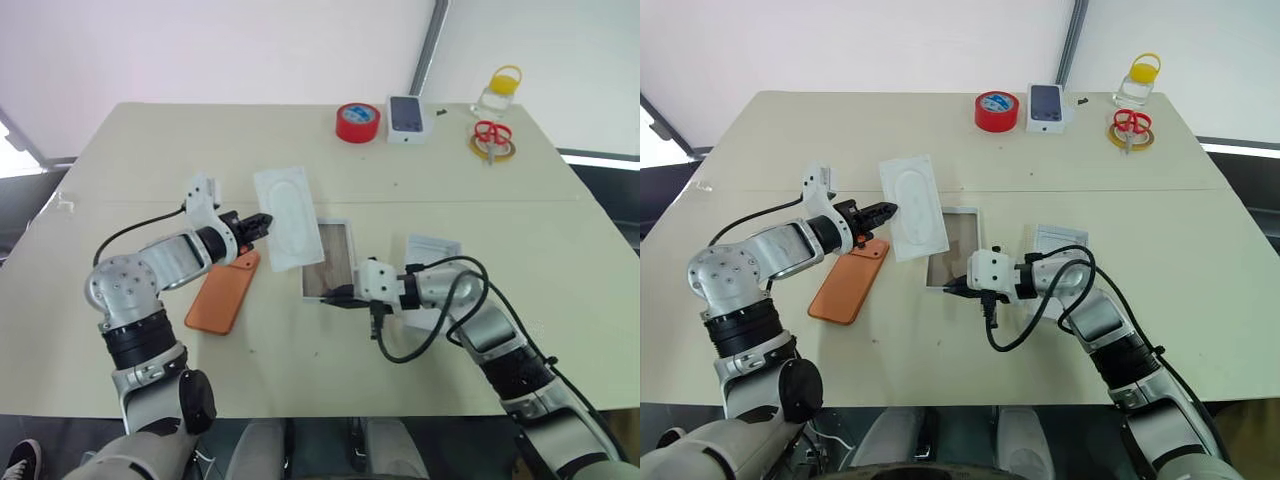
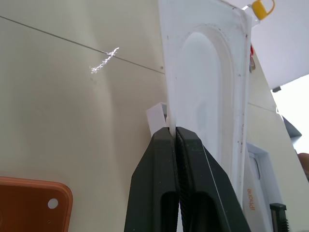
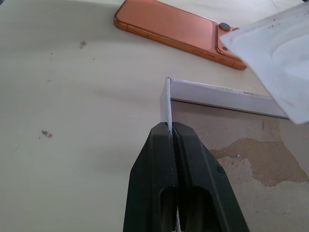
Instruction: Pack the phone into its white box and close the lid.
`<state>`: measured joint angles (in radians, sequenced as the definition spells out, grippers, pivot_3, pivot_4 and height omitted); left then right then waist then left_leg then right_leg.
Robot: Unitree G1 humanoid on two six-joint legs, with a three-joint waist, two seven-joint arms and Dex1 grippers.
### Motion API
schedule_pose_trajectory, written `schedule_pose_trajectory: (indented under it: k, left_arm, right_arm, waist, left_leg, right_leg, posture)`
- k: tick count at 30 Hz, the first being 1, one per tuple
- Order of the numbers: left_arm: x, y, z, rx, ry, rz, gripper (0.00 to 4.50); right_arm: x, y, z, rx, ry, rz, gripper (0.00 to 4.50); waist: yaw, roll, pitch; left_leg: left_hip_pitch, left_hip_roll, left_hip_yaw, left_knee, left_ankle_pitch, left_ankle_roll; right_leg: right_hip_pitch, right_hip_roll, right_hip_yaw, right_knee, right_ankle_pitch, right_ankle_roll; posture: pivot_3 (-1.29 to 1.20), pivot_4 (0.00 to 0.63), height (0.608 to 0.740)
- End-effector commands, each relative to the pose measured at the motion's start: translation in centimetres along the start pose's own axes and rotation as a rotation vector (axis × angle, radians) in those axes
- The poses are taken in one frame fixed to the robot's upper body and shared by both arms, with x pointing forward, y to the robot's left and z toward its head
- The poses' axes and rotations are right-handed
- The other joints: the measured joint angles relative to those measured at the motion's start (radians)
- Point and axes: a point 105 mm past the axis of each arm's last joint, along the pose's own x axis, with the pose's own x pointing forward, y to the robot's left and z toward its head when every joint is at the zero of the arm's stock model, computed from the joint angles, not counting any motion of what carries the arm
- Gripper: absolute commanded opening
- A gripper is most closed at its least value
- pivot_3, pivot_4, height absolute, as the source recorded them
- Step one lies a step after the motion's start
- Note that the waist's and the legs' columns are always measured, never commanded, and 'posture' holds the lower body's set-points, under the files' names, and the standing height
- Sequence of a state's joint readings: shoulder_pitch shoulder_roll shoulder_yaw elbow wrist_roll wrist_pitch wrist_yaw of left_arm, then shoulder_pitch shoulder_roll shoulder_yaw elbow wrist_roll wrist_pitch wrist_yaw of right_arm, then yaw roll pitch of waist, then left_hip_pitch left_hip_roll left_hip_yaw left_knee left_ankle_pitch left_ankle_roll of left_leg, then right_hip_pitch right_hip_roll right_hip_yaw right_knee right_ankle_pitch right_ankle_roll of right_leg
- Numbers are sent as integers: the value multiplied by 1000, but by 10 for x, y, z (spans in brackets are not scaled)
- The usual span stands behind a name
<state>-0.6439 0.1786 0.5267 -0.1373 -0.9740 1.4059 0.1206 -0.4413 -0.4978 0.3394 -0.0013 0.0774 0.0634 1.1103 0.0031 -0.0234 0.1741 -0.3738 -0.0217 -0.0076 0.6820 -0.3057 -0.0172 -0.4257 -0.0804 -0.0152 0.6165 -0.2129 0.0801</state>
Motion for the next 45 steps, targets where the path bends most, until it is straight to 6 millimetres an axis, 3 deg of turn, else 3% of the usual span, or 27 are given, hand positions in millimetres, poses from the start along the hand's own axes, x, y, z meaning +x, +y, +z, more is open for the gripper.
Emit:
schedule_pose_trajectory:
  k: [1, 5, 10, 12, 15, 20, 25, 28, 39, 44, 45]
  left_arm:
    - [-1, -8, 6, 9, -23, -31, 0]
    - [0, -10, 0, 7, -8, -35, 0]
    - [0, -8, -8, 4, 21, -34, 0]
    - [3, -10, -16, 5, 59, -49, 0]
    - [6, -14, -22, 16, 95, -74, 0]
    - [12, -17, -29, 37, 151, -107, 0]
    - [17, -23, -34, 33, 182, -142, 0]
    - [22, -24, -40, 27, 199, -146, 0]
    - [25, -21, -51, 78, 297, -152, 0]
    - [30, -26, -53, 78, 269, -168, 1682]
    - [31, -26, -52, 97, 257, -158, 2299]
  right_arm:
    - [0, -4, 11, 7, -22, -26, 34]
    - [15, 1, 4, 54, 35, -67, 34]
    - [13, 11, 9, 42, 24, -56, 34]
    - [12, 8, 10, 117, 0, -79, 34]
    - [10, 5, 11, 133, 4, -85, 854]
    - [-17, 1, 13, 67, 84, -76, 3327]
    - [-68, -11, 9, 65, 183, -148, 3327]
    - [-86, -16, 5, 59, 233, -179, 3327]
    - [-84, -24, 2, 66, 183, -272, 3327]
    - [-84, -25, 0, 66, 178, -288, 3367]
    - [-83, -26, 1, 68, 168, -293, 3367]
  waist:
    - [2, 0, 0]
    - [2, 0, 0]
    - [2, 0, 0]
    - [2, 0, 0]
    - [3, 0, 0]
    - [6, 0, 0]
    - [10, -1, 1]
    - [9, -1, 1]
    - [7, -2, 1]
    - [10, -3, 2]
    - [9, -3, 2]
  left_leg:
    - [0, 0, 0, 0, 0, 1]
    - [0, 0, 0, 0, -1, 1]
    - [0, 0, 0, 0, -1, 2]
    - [0, -1, 0, 0, -2, 3]
    - [0, 0, -1, 0, -2, 4]
    - [0, -1, 0, 0, -2, 5]
    - [-1, -1, -1, 0, -3, 6]
    - [-1, -1, 0, 0, -4, 7]
    - [-1, 0, 0, 0, -3, 7]
    - [-1, 0, 0, 0, -3, 7]
    - [-1, 0, 0, 0, -4, 7]
  right_leg:
    - [0, 0, 0, 0, 0, 0]
    - [0, 0, 0, 0, 0, 0]
    - [0, 0, 0, 0, 0, 0]
    - [0, 0, 0, 0, 0, 0]
    - [0, 0, 0, 0, 0, 0]
    - [0, 0, -1, 0, 0, 0]
    - [1, 0, -1, -1, 0, 0]
    - [1, 0, -1, -2, 0, -1]
    - [1, 1, -1, -2, 0, 0]
    - [1, -1, -1, -2, 0, 0]
    - [1, -1, -1, -2, 0, 0]
  posture:
    - [0, 150, 739]
    - [0, 150, 739]
    - [0, 150, 739]
    - [0, 150, 739]
    - [0, 150, 739]
    - [0, 150, 739]
    - [0, 150, 739]
    - [0, 150, 739]
    - [0, 150, 739]
    - [0, 150, 739]
    - [0, 150, 739]
